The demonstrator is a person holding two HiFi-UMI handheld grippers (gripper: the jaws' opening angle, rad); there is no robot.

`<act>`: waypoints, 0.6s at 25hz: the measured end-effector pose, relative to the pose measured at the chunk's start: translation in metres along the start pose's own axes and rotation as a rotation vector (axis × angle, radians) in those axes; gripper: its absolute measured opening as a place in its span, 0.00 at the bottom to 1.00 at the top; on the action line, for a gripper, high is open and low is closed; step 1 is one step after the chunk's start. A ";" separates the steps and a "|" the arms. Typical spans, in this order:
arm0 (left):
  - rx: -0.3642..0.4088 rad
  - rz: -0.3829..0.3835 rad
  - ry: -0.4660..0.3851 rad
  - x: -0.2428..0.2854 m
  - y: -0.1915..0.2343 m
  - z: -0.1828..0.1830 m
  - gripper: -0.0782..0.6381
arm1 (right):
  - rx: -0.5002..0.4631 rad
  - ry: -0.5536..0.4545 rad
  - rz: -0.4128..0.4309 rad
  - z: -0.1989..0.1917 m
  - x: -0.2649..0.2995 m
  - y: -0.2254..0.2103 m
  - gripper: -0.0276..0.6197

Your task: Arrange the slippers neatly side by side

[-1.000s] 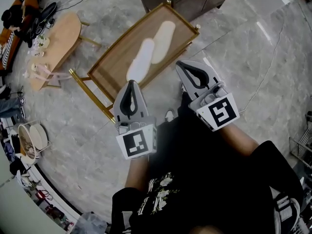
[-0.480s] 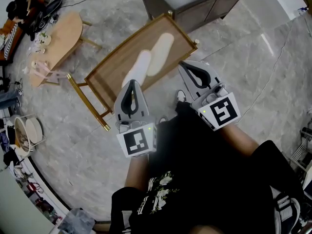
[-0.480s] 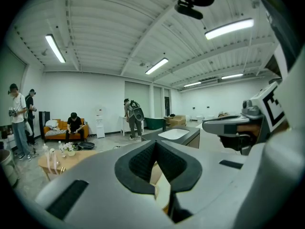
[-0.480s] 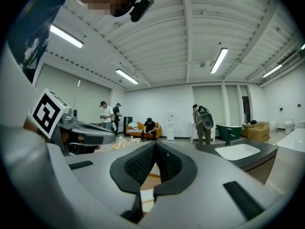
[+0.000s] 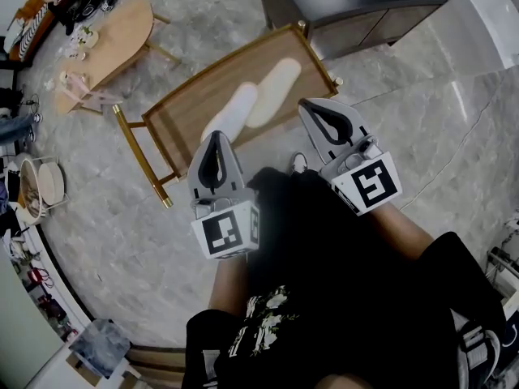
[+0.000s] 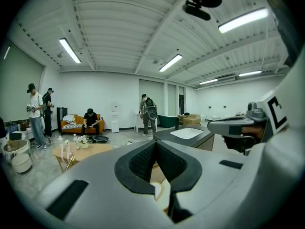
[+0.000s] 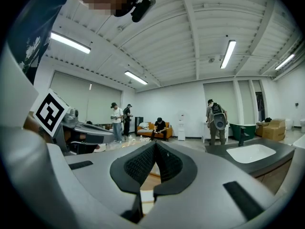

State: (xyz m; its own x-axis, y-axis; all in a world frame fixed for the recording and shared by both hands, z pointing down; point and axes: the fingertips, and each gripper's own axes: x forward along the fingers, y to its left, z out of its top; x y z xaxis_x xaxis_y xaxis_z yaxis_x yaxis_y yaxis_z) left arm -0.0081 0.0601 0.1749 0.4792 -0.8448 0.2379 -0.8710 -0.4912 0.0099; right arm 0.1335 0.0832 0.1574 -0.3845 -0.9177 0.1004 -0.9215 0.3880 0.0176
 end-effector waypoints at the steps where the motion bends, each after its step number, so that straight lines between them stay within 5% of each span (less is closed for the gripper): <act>1: -0.006 0.021 0.009 -0.002 0.002 -0.003 0.11 | 0.005 0.004 0.015 -0.002 0.001 0.000 0.04; 15: -0.141 0.141 0.144 0.012 0.043 -0.065 0.11 | -0.014 0.120 0.171 -0.032 0.057 0.016 0.04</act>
State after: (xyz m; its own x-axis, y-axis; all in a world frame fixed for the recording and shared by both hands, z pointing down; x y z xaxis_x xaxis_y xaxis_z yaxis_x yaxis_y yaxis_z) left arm -0.0464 0.0427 0.2416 0.3400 -0.8592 0.3822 -0.9396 -0.3275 0.0995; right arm 0.0991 0.0402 0.1953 -0.5252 -0.8218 0.2210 -0.8421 0.5393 0.0041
